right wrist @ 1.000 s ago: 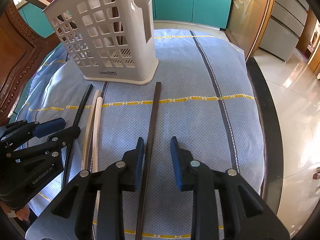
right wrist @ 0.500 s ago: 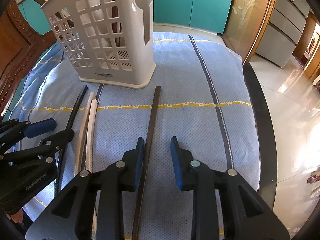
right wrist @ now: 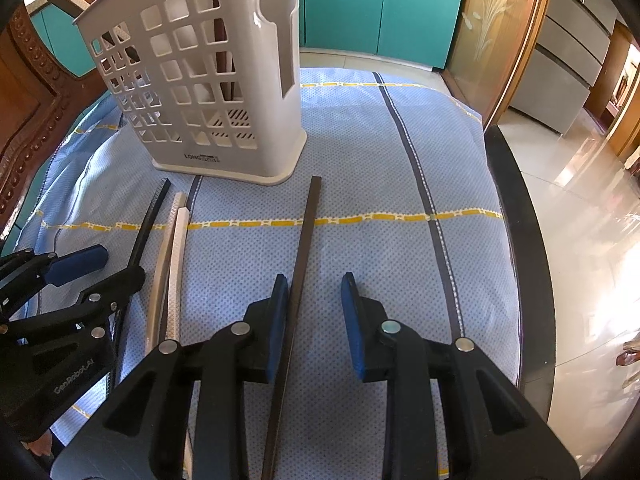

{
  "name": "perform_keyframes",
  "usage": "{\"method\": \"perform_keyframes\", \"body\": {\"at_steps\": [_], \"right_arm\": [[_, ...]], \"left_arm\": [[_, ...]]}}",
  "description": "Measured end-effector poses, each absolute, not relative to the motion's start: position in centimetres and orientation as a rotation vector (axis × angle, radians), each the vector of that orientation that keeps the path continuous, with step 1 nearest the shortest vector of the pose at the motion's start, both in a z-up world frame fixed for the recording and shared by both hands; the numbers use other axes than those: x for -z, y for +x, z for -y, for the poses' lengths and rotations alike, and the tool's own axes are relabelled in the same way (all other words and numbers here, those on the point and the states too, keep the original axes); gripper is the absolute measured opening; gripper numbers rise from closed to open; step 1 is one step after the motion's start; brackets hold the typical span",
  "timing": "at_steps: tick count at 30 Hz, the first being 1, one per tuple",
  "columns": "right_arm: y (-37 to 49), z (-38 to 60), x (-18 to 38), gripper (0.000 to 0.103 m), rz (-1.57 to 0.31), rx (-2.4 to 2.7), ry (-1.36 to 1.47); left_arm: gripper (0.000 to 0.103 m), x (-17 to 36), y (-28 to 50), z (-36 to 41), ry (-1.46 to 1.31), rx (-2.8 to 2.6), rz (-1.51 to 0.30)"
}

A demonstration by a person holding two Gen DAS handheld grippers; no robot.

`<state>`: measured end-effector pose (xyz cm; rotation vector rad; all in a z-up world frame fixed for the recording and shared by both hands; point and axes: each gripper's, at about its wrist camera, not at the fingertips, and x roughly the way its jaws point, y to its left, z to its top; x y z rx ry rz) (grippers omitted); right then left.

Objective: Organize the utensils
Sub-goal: 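Grasp a black chopstick with the left tool while the right grasps a dark brown one, then lift both chopsticks and lower them into the white basket, opening both tools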

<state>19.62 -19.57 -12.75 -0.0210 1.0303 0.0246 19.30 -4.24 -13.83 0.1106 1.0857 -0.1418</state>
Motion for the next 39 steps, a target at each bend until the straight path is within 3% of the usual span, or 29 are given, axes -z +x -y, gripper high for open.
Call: {"method": "perform_keyframes", "body": {"at_steps": [4, 11, 15, 19, 24, 39], "right_arm": [[19.6, 19.5, 12.8, 0.024, -1.031, -0.028, -0.02], [19.5, 19.4, 12.8, 0.01, -1.031, -0.047, -0.013], [19.3, 19.2, 12.7, 0.009, -1.033, -0.057, -0.011], [19.2, 19.2, 12.7, 0.007, -1.038, -0.091, 0.018], [18.8, 19.5, 11.7, 0.006, -0.996, -0.1, 0.041], [10.7, 22.4, -4.5, 0.006, -0.534, -0.347, 0.165]], "left_arm": [[0.031, 13.8, 19.1, 4.6, 0.106, 0.161, -1.08], [0.027, 13.7, 18.6, 5.0, 0.117, 0.167, -1.074], [0.021, 13.8, 18.7, 5.0, 0.122, 0.178, -1.072], [0.01, 13.7, 18.7, 5.3, 0.121, 0.183, -1.074], [0.007, 13.2, 18.5, 5.0, 0.073, 0.194, -1.07], [0.007, -3.9, 11.8, 0.5, -0.121, 0.308, -0.614]]}}
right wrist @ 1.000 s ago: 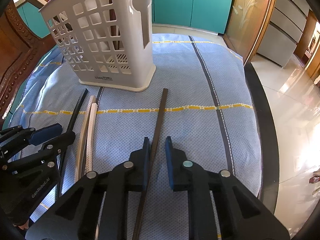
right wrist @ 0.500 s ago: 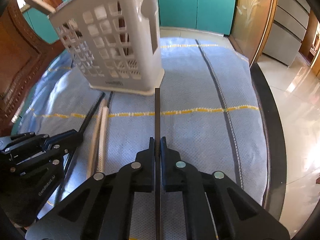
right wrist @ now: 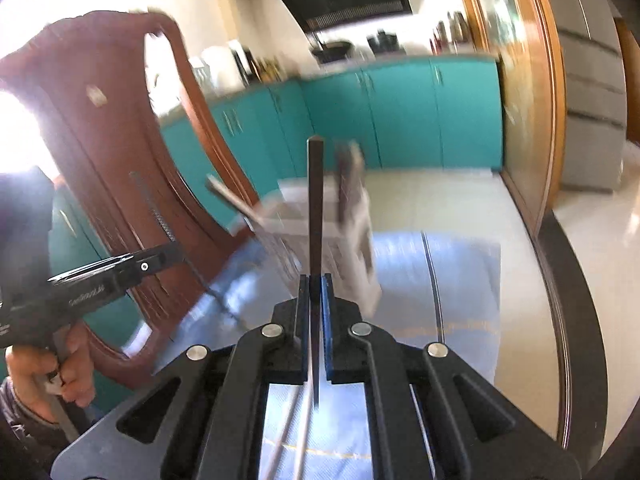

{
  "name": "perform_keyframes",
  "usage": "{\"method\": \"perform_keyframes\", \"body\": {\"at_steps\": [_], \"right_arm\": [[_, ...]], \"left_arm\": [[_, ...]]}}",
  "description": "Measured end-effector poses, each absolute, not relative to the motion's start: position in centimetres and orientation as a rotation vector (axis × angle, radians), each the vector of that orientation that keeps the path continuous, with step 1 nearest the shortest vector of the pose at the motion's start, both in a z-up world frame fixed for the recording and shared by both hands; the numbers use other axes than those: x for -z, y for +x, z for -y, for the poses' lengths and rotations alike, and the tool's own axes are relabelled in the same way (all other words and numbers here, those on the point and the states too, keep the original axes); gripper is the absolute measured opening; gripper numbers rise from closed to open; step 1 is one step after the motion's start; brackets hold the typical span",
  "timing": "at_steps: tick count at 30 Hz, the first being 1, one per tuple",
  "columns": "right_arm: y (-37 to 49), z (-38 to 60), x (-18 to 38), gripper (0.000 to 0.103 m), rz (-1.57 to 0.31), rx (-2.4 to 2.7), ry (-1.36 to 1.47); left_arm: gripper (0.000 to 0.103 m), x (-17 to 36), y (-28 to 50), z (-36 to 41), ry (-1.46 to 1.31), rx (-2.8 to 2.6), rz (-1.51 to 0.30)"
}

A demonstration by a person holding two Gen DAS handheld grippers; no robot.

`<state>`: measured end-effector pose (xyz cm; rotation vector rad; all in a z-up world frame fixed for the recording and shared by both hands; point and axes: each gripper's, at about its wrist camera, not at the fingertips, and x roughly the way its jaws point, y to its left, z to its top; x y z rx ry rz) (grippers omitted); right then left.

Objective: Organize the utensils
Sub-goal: 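Lift both chopsticks and lower them into the white basket, opening both tools, then grasp a light wooden chopstick with the left tool while the right grasps another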

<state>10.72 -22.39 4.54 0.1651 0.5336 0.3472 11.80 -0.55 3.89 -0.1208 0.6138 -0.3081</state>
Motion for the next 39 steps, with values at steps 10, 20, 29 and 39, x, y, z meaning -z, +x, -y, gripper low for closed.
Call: {"method": "perform_keyframes", "body": {"at_steps": [10, 20, 29, 39], "right_arm": [[15.6, 22.2, -13.6, 0.006, -0.209, -0.24, 0.266], [18.7, 18.7, -8.0, 0.006, -0.31, -0.163, 0.104], [18.0, 18.4, -6.7, 0.013, -0.36, -0.156, 0.08], [13.0, 19.1, -7.1, 0.023, -0.303, -0.301, 0.104]], "left_arm": [[0.007, -14.7, 15.8, -0.4, -0.198, 0.213, -0.307], [0.007, -7.9, 22.2, -0.2, -0.201, 0.102, -0.438], [0.007, -5.4, 21.8, 1.2, -0.142, 0.11, -0.455], [0.01, -5.9, 17.0, -0.1, -0.172, 0.121, -0.332]]}}
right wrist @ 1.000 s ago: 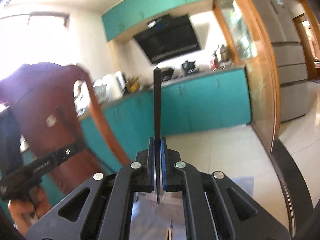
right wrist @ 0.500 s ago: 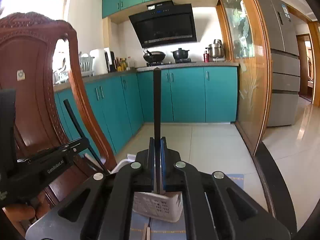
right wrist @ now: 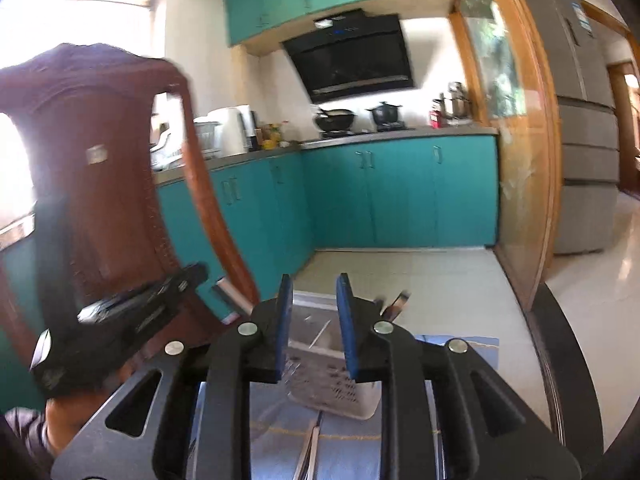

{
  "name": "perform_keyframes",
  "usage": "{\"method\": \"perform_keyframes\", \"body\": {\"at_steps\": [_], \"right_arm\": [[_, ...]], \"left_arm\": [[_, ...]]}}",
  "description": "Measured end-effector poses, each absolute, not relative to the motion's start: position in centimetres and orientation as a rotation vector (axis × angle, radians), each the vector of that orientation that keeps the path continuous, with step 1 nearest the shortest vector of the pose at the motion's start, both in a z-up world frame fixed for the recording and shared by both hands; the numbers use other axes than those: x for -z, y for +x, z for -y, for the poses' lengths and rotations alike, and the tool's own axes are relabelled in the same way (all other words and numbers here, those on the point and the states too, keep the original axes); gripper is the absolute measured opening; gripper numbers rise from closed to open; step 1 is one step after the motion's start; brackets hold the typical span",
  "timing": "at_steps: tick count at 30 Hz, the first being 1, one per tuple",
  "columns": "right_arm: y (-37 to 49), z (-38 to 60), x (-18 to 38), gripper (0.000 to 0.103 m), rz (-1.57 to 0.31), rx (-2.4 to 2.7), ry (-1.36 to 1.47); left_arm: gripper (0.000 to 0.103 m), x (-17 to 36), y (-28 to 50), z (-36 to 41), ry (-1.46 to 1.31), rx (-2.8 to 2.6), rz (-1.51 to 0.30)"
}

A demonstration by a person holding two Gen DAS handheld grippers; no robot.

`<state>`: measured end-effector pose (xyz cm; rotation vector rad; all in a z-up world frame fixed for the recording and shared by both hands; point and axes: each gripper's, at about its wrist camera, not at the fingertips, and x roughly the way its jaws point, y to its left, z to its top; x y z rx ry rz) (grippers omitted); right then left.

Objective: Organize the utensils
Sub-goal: 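Grasp a light wooden chopstick with the left tool while the right grasps another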

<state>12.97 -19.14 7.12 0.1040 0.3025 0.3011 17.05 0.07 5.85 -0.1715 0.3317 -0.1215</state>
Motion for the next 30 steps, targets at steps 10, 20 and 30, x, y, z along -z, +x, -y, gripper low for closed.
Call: {"method": "perform_keyframes", "body": {"at_steps": [10, 20, 30], "right_arm": [[17.9, 14.2, 9.5, 0.023, -0.927, -0.294, -0.054], [18.8, 13.5, 12.5, 0.023, -1.064, -0.299, -0.045], [19.1, 17.8, 11.9, 0.006, -1.1, -0.182, 0.073]], "left_arm": [[0.015, -3.7, 15.5, -0.8, -0.105, 0.066, -0.385], [0.021, -1.4, 15.4, -0.8, -0.064, 0.06, -0.473], [0.021, 1.6, 16.5, 0.5, -0.016, 0.082, -0.636]]}}
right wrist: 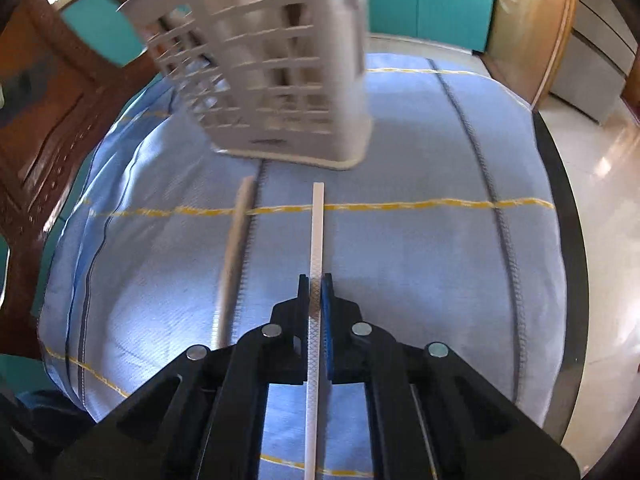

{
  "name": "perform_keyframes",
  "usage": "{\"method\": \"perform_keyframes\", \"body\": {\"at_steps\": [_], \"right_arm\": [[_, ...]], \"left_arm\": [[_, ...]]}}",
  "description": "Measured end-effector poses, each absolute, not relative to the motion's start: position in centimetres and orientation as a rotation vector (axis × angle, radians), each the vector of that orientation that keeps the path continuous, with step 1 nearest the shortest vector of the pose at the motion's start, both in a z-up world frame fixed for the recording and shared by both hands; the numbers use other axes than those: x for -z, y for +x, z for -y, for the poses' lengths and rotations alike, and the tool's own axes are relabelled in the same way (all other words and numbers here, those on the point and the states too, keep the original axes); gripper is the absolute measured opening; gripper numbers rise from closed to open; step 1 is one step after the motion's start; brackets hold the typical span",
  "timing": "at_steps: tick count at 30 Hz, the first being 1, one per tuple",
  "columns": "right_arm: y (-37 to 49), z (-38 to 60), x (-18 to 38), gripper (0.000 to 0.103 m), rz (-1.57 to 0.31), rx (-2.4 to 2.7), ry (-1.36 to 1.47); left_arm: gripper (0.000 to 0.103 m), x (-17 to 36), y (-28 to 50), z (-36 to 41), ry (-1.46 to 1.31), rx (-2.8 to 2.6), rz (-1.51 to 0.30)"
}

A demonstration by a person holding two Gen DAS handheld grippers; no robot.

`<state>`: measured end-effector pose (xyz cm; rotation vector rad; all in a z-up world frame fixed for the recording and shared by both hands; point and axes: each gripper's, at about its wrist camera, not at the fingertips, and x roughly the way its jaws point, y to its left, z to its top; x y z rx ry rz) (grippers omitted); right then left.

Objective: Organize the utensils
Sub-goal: 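Grasp a light wooden chopstick with the left tool while the right grasps another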

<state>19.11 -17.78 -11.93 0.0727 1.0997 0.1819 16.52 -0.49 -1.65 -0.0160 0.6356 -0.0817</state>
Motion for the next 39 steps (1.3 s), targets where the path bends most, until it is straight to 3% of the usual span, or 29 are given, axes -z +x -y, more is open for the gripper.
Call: {"method": "perform_keyframes", "body": {"at_steps": [7, 12, 23, 29, 36, 39], "right_arm": [[19.1, 19.7, 11.8, 0.007, -1.122, -0.154, 0.122], [18.6, 21.3, 10.4, 0.009, -1.08, -0.147, 0.135], [19.2, 22.3, 10.2, 0.023, -1.056, -0.069, 0.131], [19.4, 22.1, 10.2, 0.025, -1.056, -0.067, 0.131], [19.4, 22.2, 10.2, 0.025, -1.056, -0.063, 0.134], [19.4, 21.9, 10.2, 0.025, -1.056, -0.068, 0.128]], "left_arm": [[0.021, 6.4, 17.9, 2.8, 0.021, 0.141, -0.855], [0.021, 8.0, 17.3, 4.7, 0.097, 0.152, -0.888], [0.034, 10.9, 17.7, 6.7, 0.143, 0.175, -0.967], [0.036, 12.8, 18.0, 7.2, 0.123, 0.207, -1.028], [0.036, 13.9, 18.3, 7.0, 0.101, 0.225, -1.066], [0.023, 13.9, 18.3, 6.9, 0.107, 0.234, -1.062]]}}
